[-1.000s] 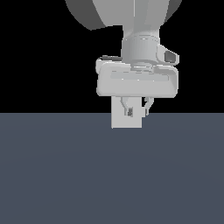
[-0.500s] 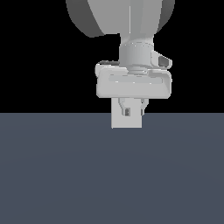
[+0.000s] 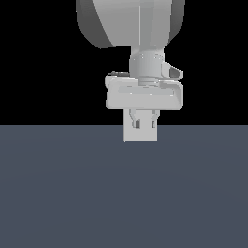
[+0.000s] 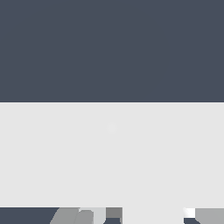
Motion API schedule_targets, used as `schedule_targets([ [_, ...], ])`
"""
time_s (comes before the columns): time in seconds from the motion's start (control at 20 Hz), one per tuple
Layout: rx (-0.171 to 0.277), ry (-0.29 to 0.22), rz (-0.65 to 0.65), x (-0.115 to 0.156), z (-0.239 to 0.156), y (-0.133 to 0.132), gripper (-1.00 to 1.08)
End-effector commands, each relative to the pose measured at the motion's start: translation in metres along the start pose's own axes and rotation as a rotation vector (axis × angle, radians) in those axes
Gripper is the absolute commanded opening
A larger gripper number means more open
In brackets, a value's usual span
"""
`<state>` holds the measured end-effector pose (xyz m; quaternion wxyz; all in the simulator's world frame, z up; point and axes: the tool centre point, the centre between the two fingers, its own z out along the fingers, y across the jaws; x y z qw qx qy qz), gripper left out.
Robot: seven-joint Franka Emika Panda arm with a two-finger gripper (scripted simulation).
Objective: Plug the charger into the wall socket.
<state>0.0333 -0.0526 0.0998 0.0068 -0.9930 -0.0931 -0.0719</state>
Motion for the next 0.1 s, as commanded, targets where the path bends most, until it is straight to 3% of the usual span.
schedule_targets([
  [0.0, 0.000, 0.000, 0.000, 0.0017, 0.0000, 0.0003, -1.00],
  [0.05, 0.000, 0.000, 0.000, 0.0016, 0.0000, 0.0004, -1.00],
])
